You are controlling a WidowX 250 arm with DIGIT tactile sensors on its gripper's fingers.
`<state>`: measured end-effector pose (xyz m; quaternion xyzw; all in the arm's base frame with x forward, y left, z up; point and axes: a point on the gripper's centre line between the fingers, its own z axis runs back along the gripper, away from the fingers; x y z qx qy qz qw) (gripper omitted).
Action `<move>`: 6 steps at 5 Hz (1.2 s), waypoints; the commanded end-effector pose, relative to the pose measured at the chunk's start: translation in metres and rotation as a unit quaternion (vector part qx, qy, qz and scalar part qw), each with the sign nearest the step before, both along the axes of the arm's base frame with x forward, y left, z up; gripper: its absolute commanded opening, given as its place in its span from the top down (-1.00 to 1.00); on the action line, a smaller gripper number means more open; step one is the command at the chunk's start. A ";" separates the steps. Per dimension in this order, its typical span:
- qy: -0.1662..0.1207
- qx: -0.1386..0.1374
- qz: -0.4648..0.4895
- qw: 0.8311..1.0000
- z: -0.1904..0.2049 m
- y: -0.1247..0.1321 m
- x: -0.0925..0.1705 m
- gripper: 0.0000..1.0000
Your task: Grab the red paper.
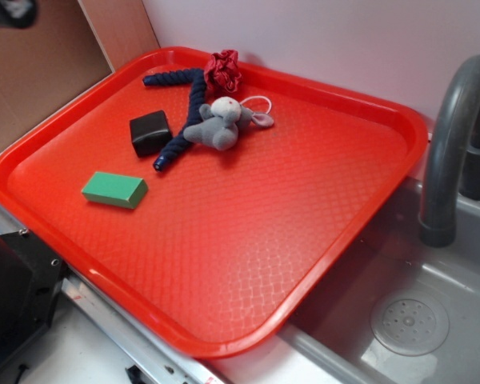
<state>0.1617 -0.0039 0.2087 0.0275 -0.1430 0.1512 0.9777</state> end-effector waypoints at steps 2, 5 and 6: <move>-0.063 0.032 0.029 0.997 -0.041 0.036 0.103 -1.00; -0.014 0.044 -0.046 0.998 -0.114 0.041 0.168 -1.00; -0.008 0.050 -0.045 0.998 -0.131 0.044 0.182 -1.00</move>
